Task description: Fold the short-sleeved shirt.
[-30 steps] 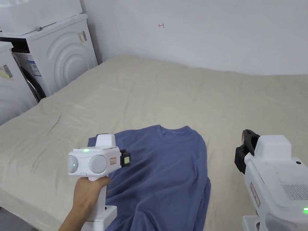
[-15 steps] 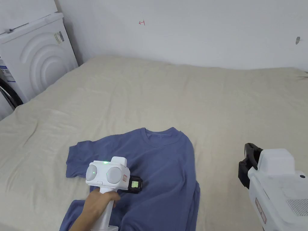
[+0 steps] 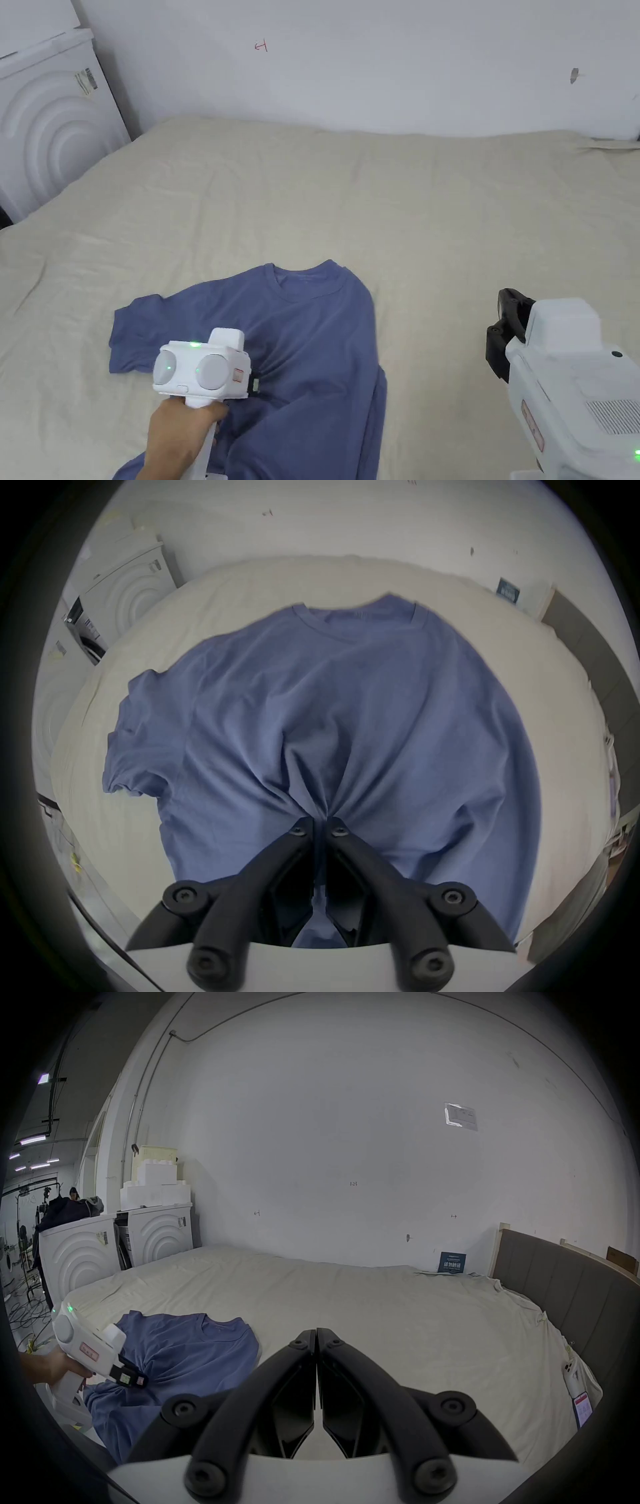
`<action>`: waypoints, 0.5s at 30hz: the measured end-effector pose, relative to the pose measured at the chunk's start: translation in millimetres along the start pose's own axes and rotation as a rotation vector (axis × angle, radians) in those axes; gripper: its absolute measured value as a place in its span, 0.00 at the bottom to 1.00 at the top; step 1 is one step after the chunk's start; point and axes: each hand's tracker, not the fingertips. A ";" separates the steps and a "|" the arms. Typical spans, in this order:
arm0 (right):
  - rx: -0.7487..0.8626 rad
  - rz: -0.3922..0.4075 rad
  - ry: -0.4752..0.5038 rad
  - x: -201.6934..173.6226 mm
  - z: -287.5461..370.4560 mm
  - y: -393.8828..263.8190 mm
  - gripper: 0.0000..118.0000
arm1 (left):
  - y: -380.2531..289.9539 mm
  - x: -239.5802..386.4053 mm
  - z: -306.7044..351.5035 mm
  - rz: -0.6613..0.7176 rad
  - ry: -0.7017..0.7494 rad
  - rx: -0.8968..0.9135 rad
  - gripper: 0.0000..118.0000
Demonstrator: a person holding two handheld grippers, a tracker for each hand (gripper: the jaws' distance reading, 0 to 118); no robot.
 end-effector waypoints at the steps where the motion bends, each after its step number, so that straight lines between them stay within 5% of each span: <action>1: 0.004 0.000 -0.003 2.0 2.3 1.2 0.00 | 2.1 -4.6 9.4 0.037 -0.026 0.036 0.00; 6: 0.022 0.000 -0.020 16.8 20.0 5.4 0.00 | 31.3 -18.7 71.2 0.196 -0.132 0.210 0.00; 15: 0.069 -0.021 -0.104 62.6 60.2 12.0 0.00 | 96.1 68.7 159.3 -0.019 -0.230 0.409 0.00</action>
